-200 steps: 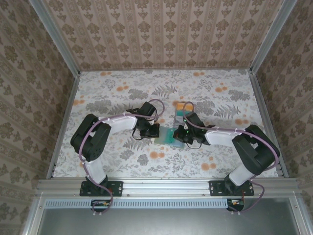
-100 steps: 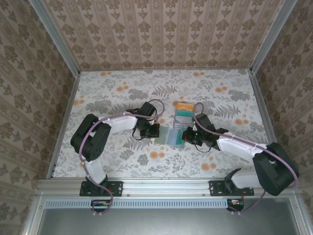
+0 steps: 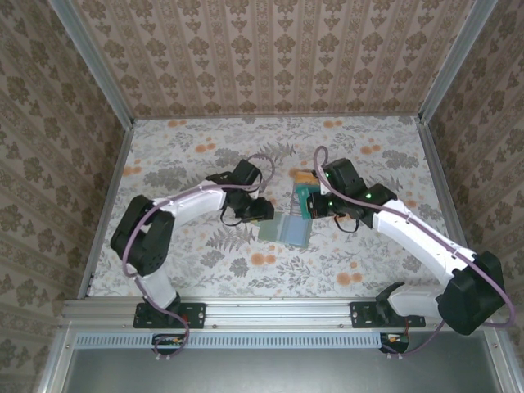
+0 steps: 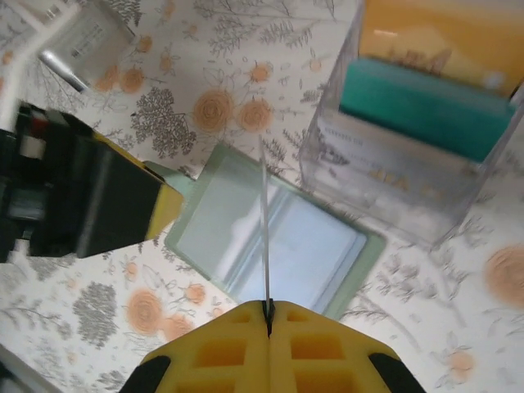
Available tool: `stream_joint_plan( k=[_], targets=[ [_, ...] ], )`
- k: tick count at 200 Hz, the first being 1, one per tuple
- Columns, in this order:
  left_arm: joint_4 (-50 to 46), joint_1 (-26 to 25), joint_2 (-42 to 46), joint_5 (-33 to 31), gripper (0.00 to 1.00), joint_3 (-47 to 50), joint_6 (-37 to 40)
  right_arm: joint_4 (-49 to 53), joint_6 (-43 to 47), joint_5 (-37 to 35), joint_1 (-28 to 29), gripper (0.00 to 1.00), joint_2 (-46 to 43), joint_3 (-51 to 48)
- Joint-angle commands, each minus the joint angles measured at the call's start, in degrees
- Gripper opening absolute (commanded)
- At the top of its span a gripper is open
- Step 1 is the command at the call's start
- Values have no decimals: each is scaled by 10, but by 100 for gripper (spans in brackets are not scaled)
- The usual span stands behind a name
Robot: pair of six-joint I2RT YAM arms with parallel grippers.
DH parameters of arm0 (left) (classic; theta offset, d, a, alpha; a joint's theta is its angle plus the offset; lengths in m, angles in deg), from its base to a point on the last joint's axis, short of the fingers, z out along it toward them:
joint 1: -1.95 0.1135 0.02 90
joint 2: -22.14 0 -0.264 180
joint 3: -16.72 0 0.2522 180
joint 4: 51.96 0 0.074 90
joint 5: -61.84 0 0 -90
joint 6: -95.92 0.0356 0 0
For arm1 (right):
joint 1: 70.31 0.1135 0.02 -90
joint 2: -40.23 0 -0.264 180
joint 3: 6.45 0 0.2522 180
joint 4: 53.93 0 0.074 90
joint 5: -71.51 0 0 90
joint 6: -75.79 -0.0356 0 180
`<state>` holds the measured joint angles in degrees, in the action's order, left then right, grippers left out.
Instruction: Take the credit cards out of the card holder
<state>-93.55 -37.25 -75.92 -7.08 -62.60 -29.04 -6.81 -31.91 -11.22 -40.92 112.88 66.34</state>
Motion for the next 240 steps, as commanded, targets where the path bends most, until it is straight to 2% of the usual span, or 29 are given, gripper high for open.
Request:
stream_joint_plan(
  k=[1,25,77,84,99,103,152,240],
  targets=[
    [-21,9,56,-8,55,-19,6,85,199,-52,-3,0,31,43],
    [-11,20,113,-31,82,1,2,100,317,-72,-3,0,57,85],
    [-4,45,195,-60,85,55,-12,106,541,-110,-3,0,121,133],
    [-6,48,205,-68,95,58,-14,102,561,-123,-3,0,133,139],
    [-15,54,225,-86,97,64,-15,93,596,-145,-3,0,153,148],
    [-16,56,231,-91,100,66,-16,88,602,-151,-3,0,159,150],
    [-30,79,283,-124,100,81,-19,41,656,-203,-8,0,210,168],
    [-32,103,308,-122,100,113,-26,41,657,-171,-14,0,244,169]
  ],
)
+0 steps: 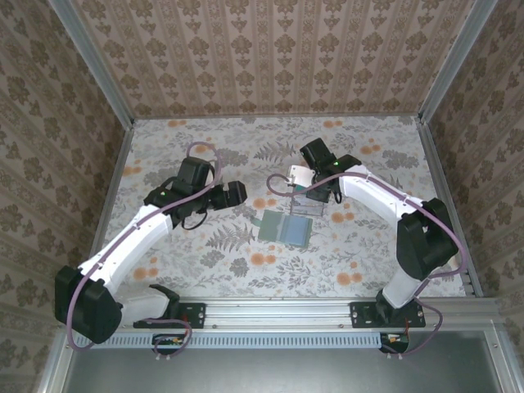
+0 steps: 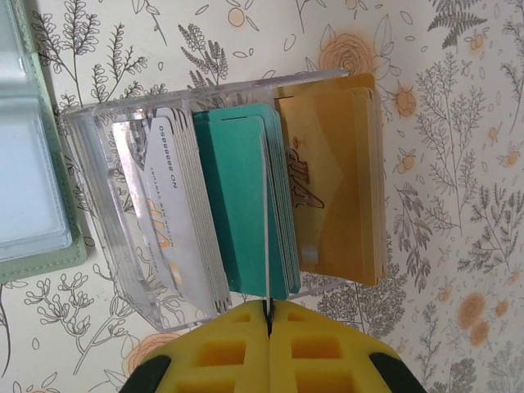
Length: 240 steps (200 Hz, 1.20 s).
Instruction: Take the credit cards out of the card holder
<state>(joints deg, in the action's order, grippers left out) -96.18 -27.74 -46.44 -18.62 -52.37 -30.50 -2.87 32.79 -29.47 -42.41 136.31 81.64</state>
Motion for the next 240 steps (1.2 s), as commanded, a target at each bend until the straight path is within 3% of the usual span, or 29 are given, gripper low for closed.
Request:
stream_joint_plan(
  k=[1,61,118,150,185,240],
  targets=[
    [-6,8,13,-7,100,10,-11,2,10,11,0,0,10,16],
    [6,15,3,3,100,20,-15,1,1,23,8,0,29,14],
    [8,23,0,10,100,23,-14,-23,-20,-18,13,0,67,25],
    [15,25,-1,14,100,25,-14,-51,-27,-50,10,26,72,31],
    [18,27,-5,15,100,23,-16,-98,-41,-110,3,30,71,34],
    [17,27,-3,14,100,24,-14,-149,-98,-120,-8,31,14,6]
  ],
)
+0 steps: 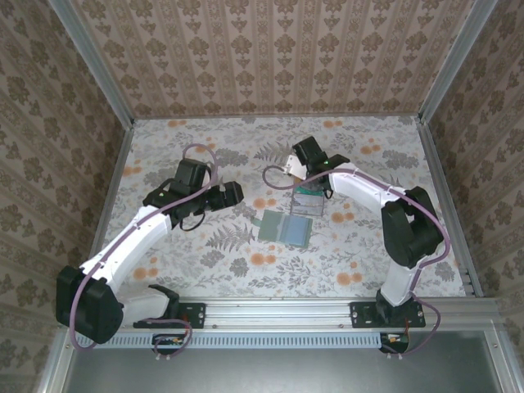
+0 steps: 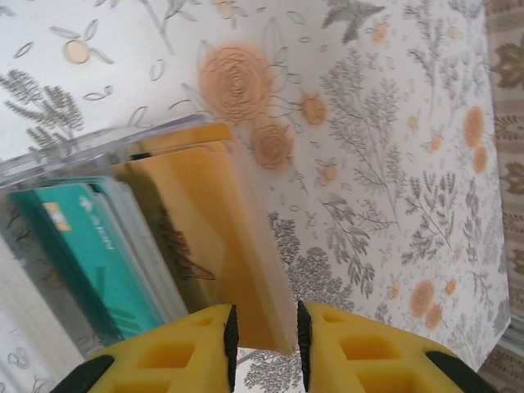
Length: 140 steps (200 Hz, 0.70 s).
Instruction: Take the credit cards out of the card holder
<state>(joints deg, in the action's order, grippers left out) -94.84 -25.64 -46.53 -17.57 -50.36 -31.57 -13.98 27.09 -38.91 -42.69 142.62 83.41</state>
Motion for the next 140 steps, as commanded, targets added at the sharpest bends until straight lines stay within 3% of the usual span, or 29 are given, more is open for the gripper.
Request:
stream_joint_plan(
  k=[1,24,63,74,102,113,140],
  targets=[
    [4,6,-3,4,100,4,-3,-39,-43,-26,-5,31,-50,-13],
    [-4,8,0,-7,100,-1,5,-77,-102,-27,-11,37,-103,-46],
    [-26,24,12,-55,100,-15,30,-138,-260,-3,-32,67,-221,-123],
    [-30,35,21,-82,100,-19,40,-156,-302,9,-41,70,-265,-154],
    [-13,58,61,-165,100,-6,69,-197,-405,34,-78,84,-350,-236],
    [-1,64,79,-225,100,6,83,-218,-436,31,-94,91,-381,-273],
    [57,79,130,-377,100,68,124,-286,-493,29,-139,98,-443,-371]
  ],
)
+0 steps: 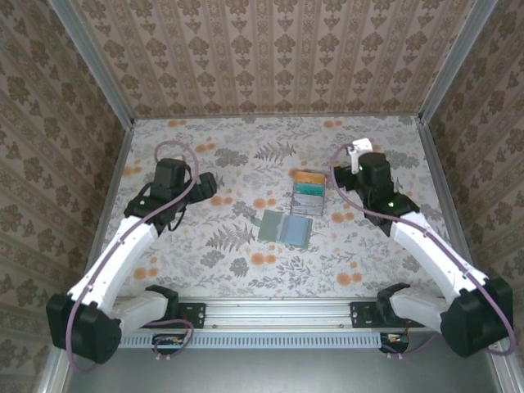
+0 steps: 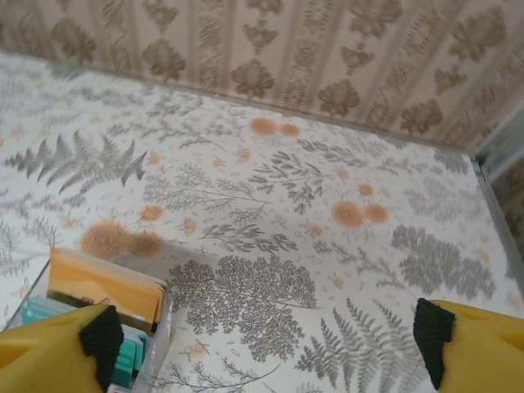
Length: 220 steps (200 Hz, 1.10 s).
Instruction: Take the credit cards out of the card holder
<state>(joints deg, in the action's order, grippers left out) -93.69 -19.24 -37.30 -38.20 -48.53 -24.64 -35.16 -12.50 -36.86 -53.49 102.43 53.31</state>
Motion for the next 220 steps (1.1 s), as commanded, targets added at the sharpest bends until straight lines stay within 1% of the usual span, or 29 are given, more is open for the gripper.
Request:
stream_joint_plan(
  k=[1,9,22,44,51,60,74,85,96,103,116,140,148,159,171,187,196,208,216,220],
  targets=[
    [49,16,41,-175,100,52,56,-78,-99,8,-32,98,-43,-72],
    [75,26,54,-198,100,74,78,-98,-105,0,-41,100,-53,-100],
    [107,45,68,-218,100,104,128,-123,-116,-12,-50,99,-58,-134],
    [170,73,57,-268,100,155,203,-153,-154,-31,-68,100,-32,-169],
    [202,84,49,-278,100,173,218,-165,-161,-35,-74,100,-19,-175],
    [245,106,40,-279,100,193,215,-182,-159,-37,-80,100,-5,-180],
    [305,144,25,-221,100,227,224,-174,-140,-40,-90,100,21,-162],
    [347,161,6,-177,100,241,235,-203,-110,-61,-91,100,46,-160],
    [391,172,-21,-157,100,252,230,-242,-100,-90,-95,100,70,-164],
    [415,180,-38,-140,100,257,222,-267,-96,-92,-103,100,82,-169],
    [471,190,-75,-107,100,264,221,-322,-88,-66,-120,100,99,-182],
    [578,204,-158,-71,100,271,217,-406,-83,-14,-147,100,136,-201],
    [574,207,-175,-54,100,257,219,-416,-92,-5,-154,100,150,-204],
    [588,205,-195,-29,100,244,255,-455,-97,2,-159,100,170,-219],
    [645,205,-212,-19,100,254,284,-532,-90,8,-159,100,202,-246],
    [684,214,-239,-8,100,257,283,-526,-80,35,-158,99,207,-242],
    [669,209,-238,3,100,254,288,-524,-76,49,-159,100,210,-240],
    [716,207,-250,36,100,273,305,-541,-68,75,-161,100,220,-244],
    [744,207,-268,42,100,279,306,-581,-66,83,-161,100,245,-254],
    [750,207,-274,47,100,280,310,-620,-62,81,-161,100,262,-261]
  ],
)
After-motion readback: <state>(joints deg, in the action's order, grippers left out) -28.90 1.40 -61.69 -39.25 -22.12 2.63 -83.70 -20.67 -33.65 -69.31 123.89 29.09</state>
